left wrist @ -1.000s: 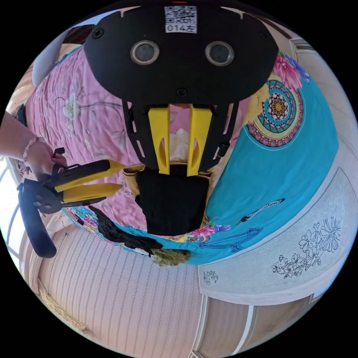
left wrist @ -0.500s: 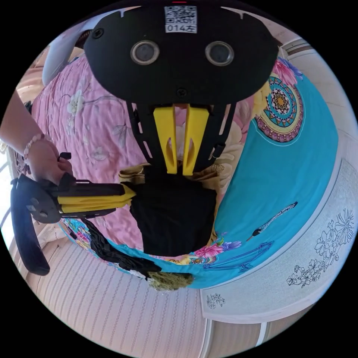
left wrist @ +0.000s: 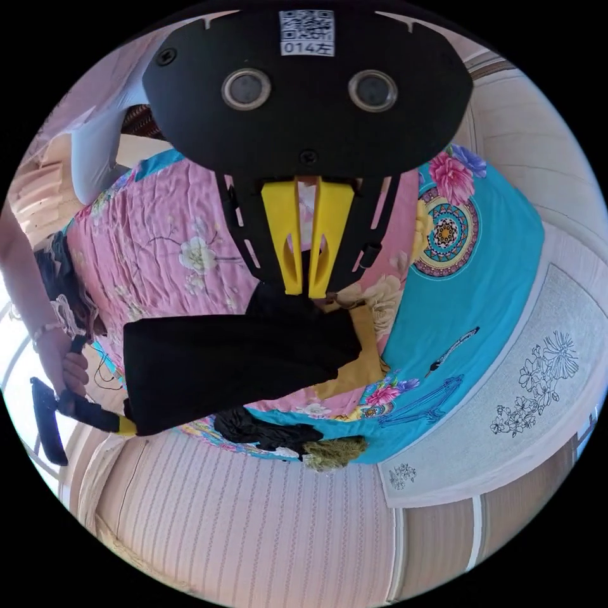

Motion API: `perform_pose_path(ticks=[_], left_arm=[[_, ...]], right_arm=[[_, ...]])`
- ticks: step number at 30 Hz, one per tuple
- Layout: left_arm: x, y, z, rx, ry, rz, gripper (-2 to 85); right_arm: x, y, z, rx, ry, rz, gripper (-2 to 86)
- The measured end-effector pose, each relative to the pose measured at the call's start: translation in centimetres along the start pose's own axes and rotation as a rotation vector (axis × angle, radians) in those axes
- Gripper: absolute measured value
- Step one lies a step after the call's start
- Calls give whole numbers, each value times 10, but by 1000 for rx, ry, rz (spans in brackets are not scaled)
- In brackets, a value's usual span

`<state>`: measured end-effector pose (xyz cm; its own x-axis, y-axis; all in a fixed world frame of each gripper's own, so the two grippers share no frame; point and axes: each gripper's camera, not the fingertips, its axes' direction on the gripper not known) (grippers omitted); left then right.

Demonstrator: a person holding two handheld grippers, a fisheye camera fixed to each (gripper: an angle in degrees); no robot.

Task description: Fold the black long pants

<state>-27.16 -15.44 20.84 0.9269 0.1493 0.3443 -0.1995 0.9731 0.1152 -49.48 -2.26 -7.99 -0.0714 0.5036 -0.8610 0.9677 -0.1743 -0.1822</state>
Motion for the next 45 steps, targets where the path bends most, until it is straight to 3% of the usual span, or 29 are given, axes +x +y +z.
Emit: perform_pose_path(ticks=[3, 6, 10, 14, 16, 22, 27, 31, 34, 38, 42, 45], left_arm=[[19, 29, -56, 141, 140, 44, -10], [46, 61, -87, 161, 265, 108, -9], [82, 106, -49, 48, 435, 87, -3], [106, 136, 23, -186, 539, 0, 13], [112, 134, 28, -185, 569, -13, 28], [131, 78, 32, -189, 337, 64, 47], [160, 42, 88, -236, 242, -12, 75], [183, 40, 148, -355, 220, -111, 84], [206, 45, 174, -400, 129, -120, 52], [223, 40, 161, -370, 154, -54, 3], [247, 45, 106, -228, 363, 96, -6], [266, 73, 87, -232, 510, 186, -7]], right_arm=[[-7, 59, -53, 55, 18, 29, 2], [-7, 136, -114, 105, 81, 118, 4], [-1, 267, -169, 11, 236, 338, 6], [7, 398, -155, -206, 333, 607, 11], [-4, 432, -148, -211, 325, 652, 17], [-42, 460, -145, -59, 362, 627, 75], [-38, 464, -116, -124, 346, 588, 109], [-20, 500, -86, -265, 311, 671, 64], [-13, 522, -97, -205, 253, 713, 16], [-18, 541, -132, -112, 219, 717, 2], [-27, 565, -183, -23, 301, 730, -1], [-32, 598, -225, 6, 378, 788, -1]])
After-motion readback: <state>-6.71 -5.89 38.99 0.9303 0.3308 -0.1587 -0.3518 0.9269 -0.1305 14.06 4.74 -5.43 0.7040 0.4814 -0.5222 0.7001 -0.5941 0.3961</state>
